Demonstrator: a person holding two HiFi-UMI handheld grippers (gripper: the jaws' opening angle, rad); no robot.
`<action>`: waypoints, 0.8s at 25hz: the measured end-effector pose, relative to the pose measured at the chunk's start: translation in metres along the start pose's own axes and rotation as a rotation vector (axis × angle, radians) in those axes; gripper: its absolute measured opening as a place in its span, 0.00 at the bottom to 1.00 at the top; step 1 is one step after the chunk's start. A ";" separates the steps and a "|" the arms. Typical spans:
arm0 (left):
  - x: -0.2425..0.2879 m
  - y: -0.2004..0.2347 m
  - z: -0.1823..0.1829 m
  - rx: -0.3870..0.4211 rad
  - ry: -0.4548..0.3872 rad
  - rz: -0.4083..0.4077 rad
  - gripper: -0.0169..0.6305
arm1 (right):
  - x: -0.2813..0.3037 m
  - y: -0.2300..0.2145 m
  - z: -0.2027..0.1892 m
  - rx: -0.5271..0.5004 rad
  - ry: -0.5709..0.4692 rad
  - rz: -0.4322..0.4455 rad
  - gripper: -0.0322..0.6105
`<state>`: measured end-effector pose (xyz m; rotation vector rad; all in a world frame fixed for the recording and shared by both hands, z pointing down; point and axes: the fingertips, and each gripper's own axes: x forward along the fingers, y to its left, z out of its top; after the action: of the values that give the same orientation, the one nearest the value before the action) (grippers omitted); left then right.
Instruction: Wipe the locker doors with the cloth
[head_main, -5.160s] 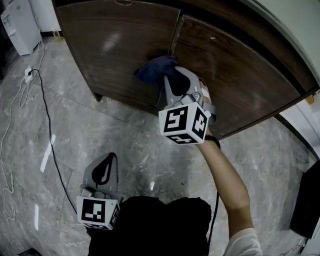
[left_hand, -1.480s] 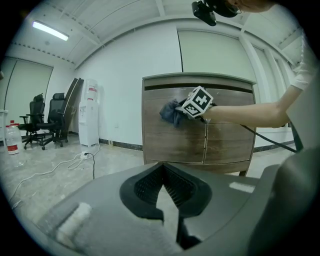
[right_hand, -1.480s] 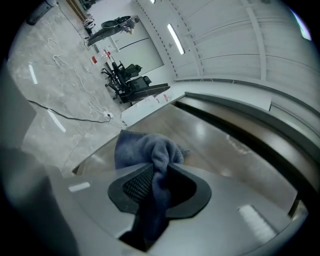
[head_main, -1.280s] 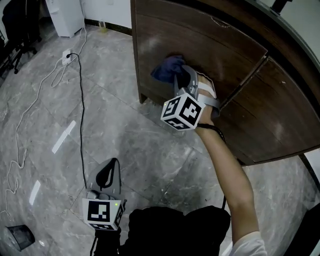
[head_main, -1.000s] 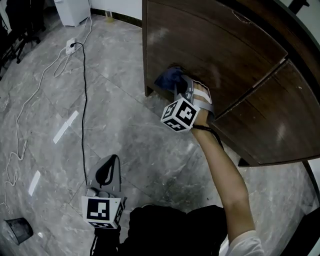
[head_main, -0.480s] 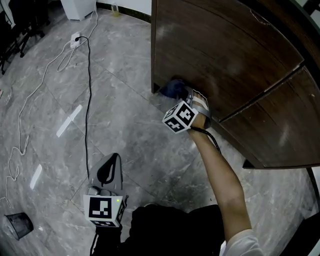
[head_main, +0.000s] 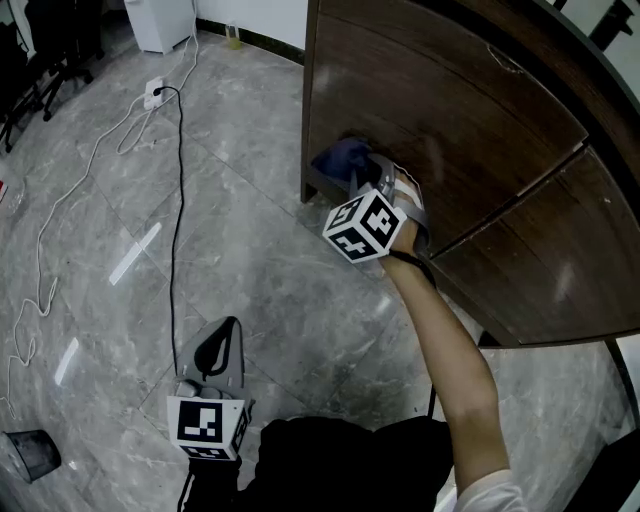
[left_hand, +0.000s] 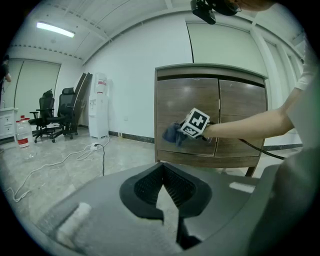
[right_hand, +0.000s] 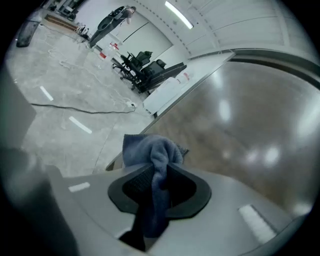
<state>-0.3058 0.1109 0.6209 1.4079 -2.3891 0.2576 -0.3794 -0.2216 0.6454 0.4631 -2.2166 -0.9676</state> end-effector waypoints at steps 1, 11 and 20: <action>0.000 -0.001 0.003 0.001 -0.006 -0.003 0.03 | -0.008 -0.016 0.012 0.017 -0.020 -0.012 0.17; -0.011 0.010 0.013 0.009 -0.031 0.025 0.03 | -0.079 -0.158 0.116 0.075 -0.162 -0.171 0.17; -0.015 0.006 0.018 0.004 -0.049 0.006 0.03 | -0.106 -0.213 0.163 0.060 -0.191 -0.267 0.18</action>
<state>-0.3084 0.1201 0.5990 1.4247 -2.4345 0.2322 -0.4051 -0.2216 0.3580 0.7360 -2.4020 -1.1261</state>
